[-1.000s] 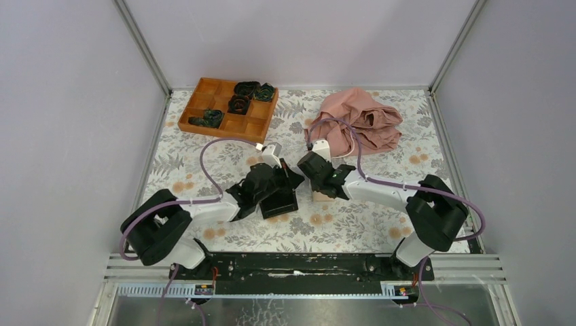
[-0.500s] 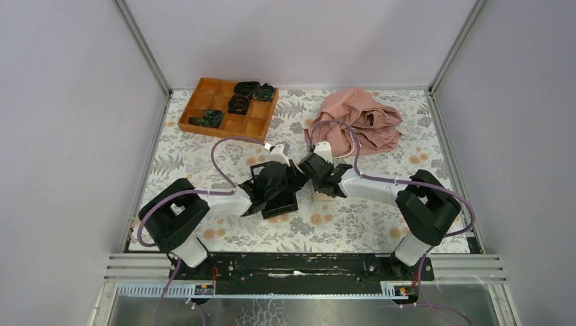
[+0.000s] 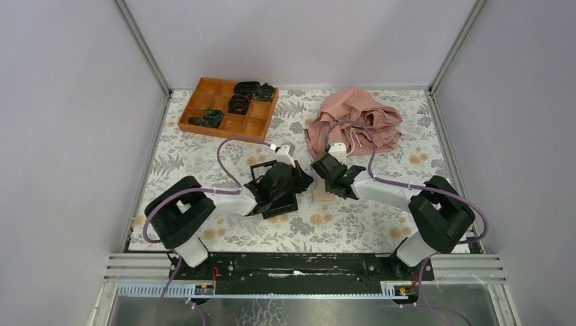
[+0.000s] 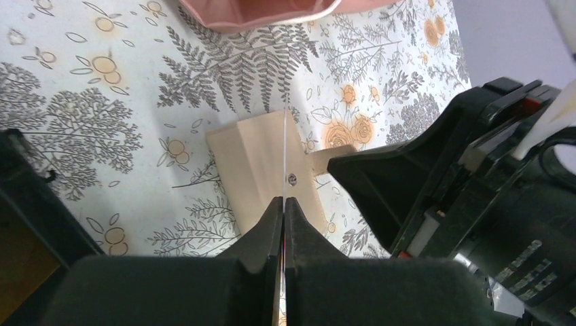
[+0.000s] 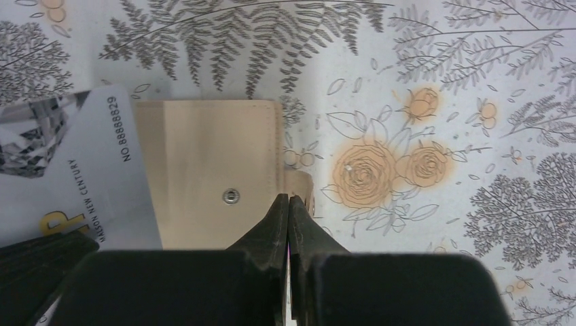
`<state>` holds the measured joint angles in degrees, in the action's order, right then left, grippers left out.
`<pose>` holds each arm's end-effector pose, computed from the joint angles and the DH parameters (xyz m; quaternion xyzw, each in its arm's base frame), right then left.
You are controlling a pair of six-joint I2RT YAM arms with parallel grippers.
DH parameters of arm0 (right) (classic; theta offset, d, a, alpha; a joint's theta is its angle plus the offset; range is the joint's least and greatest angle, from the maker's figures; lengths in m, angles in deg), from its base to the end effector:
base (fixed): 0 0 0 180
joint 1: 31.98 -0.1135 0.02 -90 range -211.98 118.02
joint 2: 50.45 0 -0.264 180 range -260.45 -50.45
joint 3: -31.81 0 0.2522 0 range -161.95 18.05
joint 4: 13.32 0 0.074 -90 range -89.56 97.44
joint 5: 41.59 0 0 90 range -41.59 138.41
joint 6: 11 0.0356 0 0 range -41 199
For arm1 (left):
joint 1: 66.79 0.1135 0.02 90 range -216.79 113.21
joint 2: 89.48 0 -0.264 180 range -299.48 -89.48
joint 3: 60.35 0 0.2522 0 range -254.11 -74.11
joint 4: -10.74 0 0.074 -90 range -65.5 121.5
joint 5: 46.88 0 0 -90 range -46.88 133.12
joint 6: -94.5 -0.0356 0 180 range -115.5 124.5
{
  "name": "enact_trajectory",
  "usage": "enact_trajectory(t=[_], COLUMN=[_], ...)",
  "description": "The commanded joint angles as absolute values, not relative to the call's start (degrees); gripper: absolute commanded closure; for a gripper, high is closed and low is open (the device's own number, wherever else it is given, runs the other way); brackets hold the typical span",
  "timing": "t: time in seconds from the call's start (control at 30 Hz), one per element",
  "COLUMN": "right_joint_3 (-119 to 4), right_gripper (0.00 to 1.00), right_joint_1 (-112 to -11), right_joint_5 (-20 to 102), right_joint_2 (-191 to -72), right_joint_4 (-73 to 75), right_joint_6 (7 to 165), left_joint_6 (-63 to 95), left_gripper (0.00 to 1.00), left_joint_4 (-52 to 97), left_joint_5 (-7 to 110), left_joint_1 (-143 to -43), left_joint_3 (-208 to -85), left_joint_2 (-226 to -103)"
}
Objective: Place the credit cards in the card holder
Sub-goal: Move the storage box to the center of the board.
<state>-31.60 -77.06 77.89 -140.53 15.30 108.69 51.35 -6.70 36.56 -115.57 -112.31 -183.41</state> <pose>0.2281 0.2040 0.1780 -0.0484 0.9249 -0.0178 0.3767 0.2173 -0.2419 0.1628 -0.0168 0.8402 -0.3677 0.3982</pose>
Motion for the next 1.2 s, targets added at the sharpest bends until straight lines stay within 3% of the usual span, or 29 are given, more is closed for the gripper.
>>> enact_trajectory(t=[0.0, 0.63, 1.17], right_joint_3=[-29.4, -17.6, -14.6], right_gripper=[1.00, 1.00, 1.00], right_joint_1=[-74.6, -60.3, -57.0], right_joint_5=[78.6, 54.7, 48.5], right_joint_2=[-136.0, -130.0, -129.2], right_joint_4=[13.8, 0.3, -3.4], right_joint_6=[110.2, 114.7, 116.1], left_joint_6=[51.5, 53.5, 49.2], left_gripper=[1.00, 1.00, 1.00], left_joint_4=[-6.5, -5.9, 11.0], left_joint_5=[35.6, 35.4, 19.3], left_joint_1=[-116.9, -119.6, -120.0], left_joint_3=[-113.7, -117.7, -118.6], left_joint_2=[-185.2, -186.9, -179.2])
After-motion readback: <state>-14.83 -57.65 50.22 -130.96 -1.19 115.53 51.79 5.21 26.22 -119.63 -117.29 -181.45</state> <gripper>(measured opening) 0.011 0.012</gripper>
